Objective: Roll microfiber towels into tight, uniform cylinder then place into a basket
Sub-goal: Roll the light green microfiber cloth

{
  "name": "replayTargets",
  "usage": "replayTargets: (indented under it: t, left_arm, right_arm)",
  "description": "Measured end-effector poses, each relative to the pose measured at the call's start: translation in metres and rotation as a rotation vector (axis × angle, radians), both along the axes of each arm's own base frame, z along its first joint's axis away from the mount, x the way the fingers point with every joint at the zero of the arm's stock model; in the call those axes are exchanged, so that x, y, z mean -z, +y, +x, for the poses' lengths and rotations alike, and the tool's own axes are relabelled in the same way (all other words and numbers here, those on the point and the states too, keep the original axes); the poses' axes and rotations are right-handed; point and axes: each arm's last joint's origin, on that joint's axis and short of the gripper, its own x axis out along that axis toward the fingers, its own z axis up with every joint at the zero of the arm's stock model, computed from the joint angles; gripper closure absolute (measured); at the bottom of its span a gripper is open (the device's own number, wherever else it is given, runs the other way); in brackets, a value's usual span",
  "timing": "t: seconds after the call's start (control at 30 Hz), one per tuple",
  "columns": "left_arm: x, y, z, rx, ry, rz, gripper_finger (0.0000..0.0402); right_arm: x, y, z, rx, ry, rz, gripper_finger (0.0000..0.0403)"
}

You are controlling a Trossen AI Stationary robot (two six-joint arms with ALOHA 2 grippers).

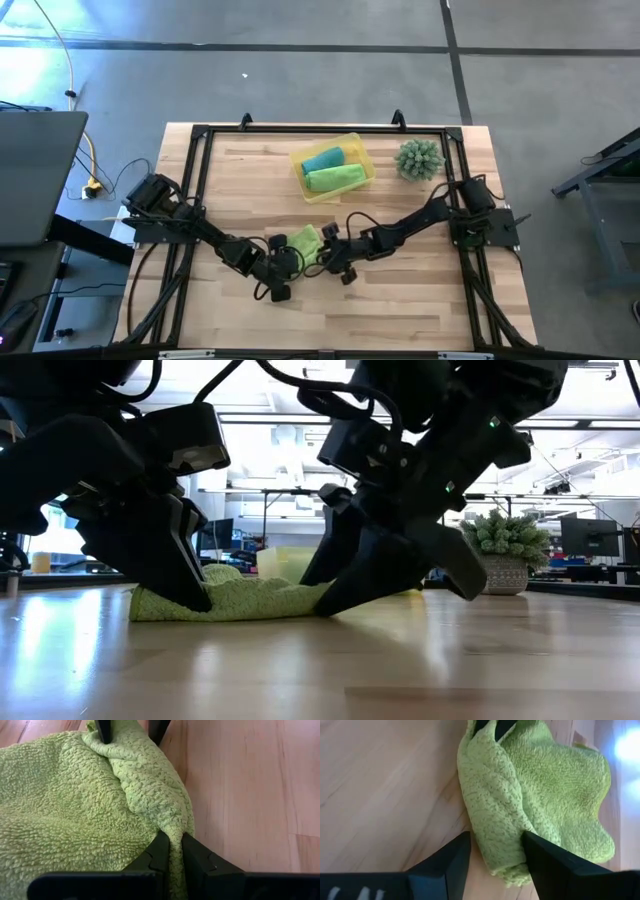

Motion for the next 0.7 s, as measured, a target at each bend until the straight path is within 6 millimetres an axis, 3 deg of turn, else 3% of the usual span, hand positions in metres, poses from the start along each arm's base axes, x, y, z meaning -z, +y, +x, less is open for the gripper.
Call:
replayTargets:
  t: [0.23, 0.53, 0.7]
  left_arm:
    - [-0.005, -0.003, 0.006, 0.001, -0.01, -0.006, 0.038]
    - [-0.027, -0.009, 0.019, -0.051, 0.116, -0.031, 0.0344]
    - [-0.048, -0.014, 0.023, -0.049, 0.213, -0.015, 0.032]
  right_arm:
    - [0.01, -0.003, 0.001, 0.0, 0.027, -0.004, 0.0251]
    - [0.013, -0.005, -0.001, 0.014, 0.063, -0.01, 0.0384]
    - [0.014, -0.006, -0.001, 0.083, 0.08, 0.075, 0.0392]
